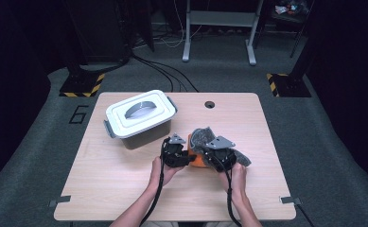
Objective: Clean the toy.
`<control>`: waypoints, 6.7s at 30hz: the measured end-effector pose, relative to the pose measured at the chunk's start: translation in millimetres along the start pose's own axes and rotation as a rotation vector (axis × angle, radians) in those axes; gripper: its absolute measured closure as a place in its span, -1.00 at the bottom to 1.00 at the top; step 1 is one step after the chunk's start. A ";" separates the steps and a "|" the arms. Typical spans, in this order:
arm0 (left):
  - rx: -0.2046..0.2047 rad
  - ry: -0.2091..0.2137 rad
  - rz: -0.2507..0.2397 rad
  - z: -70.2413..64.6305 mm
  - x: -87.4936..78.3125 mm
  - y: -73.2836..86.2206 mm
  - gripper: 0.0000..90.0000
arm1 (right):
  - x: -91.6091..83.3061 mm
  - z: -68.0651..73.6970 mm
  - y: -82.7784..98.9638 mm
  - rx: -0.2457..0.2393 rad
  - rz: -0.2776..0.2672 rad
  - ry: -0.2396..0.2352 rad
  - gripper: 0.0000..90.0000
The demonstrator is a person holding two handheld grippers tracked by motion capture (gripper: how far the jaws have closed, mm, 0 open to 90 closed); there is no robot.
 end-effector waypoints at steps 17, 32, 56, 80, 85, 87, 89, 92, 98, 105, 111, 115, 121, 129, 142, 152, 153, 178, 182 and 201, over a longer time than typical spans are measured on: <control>-0.035 0.020 -0.014 5.0 3.0 4.1 0.48 | 5.9 -35.3 31.8 0.100 0.051 0.039 0.78; -0.038 0.014 -0.011 9.2 2.9 7.6 0.48 | 1.6 -59.6 45.7 0.209 0.022 0.028 0.78; -0.003 0.003 -0.011 5.0 3.8 5.6 0.48 | 4.9 -18.6 13.2 0.053 0.004 0.008 0.77; 0.025 -0.009 -0.009 7.7 3.9 5.8 0.38 | 20.1 -63.3 57.8 0.227 0.091 0.041 0.77; 0.152 -0.068 -0.010 5.6 1.2 8.1 -0.05 | 20.1 -64.6 58.2 0.230 0.090 0.047 0.77; 0.225 -0.106 0.010 4.0 1.1 12.0 -0.20 | 20.0 -64.3 58.0 0.231 0.090 0.046 0.77; 0.277 -0.139 0.030 3.1 3.5 16.0 -0.26 | 20.0 -64.3 57.9 0.230 0.091 0.047 0.77; 0.301 -0.160 0.053 2.9 10.0 20.2 -0.29 | 20.0 -64.3 57.8 0.231 0.090 0.047 0.77; 0.305 -0.178 0.040 3.5 15.1 18.3 0.08 | 18.8 -63.5 57.1 0.227 0.086 0.050 0.77; 0.218 -0.114 0.023 2.7 9.1 13.5 0.51 | 10.1 -62.9 50.7 0.209 0.041 0.051 0.78; 0.116 -0.040 0.010 -4.8 4.3 5.6 0.54 | -4.4 -55.6 34.1 0.180 0.000 0.043 0.78; 0.088 -0.031 0.018 -8.4 4.1 2.8 0.54 | -12.4 -46.0 19.7 0.151 -0.035 0.020 0.78; 0.067 -0.029 0.034 -7.7 3.8 2.4 0.52 | -10.5 -26.9 6.7 0.082 -0.036 -0.006 0.78; 0.044 -0.034 0.018 -6.9 5.5 0.8 0.52 | -3.7 -12.1 -2.5 0.029 -0.023 -0.013 0.78; 0.063 -0.039 0.032 -6.3 7.8 2.6 0.51 | 6.8 -14.6 8.2 -0.015 0.062 0.020 0.80; 0.052 -0.029 0.027 -0.6 7.4 4.6 0.50 | 3.9 -47.7 36.8 0.088 0.084 0.064 0.80; 0.054 -0.030 0.028 0.1 7.1 4.8 0.50 | 4.5 -50.9 40.5 0.095 0.094 0.067 0.80; 0.044 -0.026 0.013 -0.9 7.1 4.9 0.48 | 7.4 -10.4 4.3 0.023 0.011 -0.029 0.79; 0.054 -0.026 0.014 -0.9 7.3 4.6 0.48 | 4.7 -19.5 11.2 0.041 0.018 -0.001 0.79; 0.063 -0.027 0.013 2.5 6.7 5.9 0.43 | 15.6 -60.6 57.1 0.203 0.097 0.041 0.79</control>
Point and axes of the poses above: each handheld gripper's, and its own axes: x roughly forward along the jaws, y roughly out of its underside, z roughly to its left, the point moved 9 cm from there along x, roughly forward along the jaws, and after that the axes turned 1 degree about y, right-handed, at the moved point
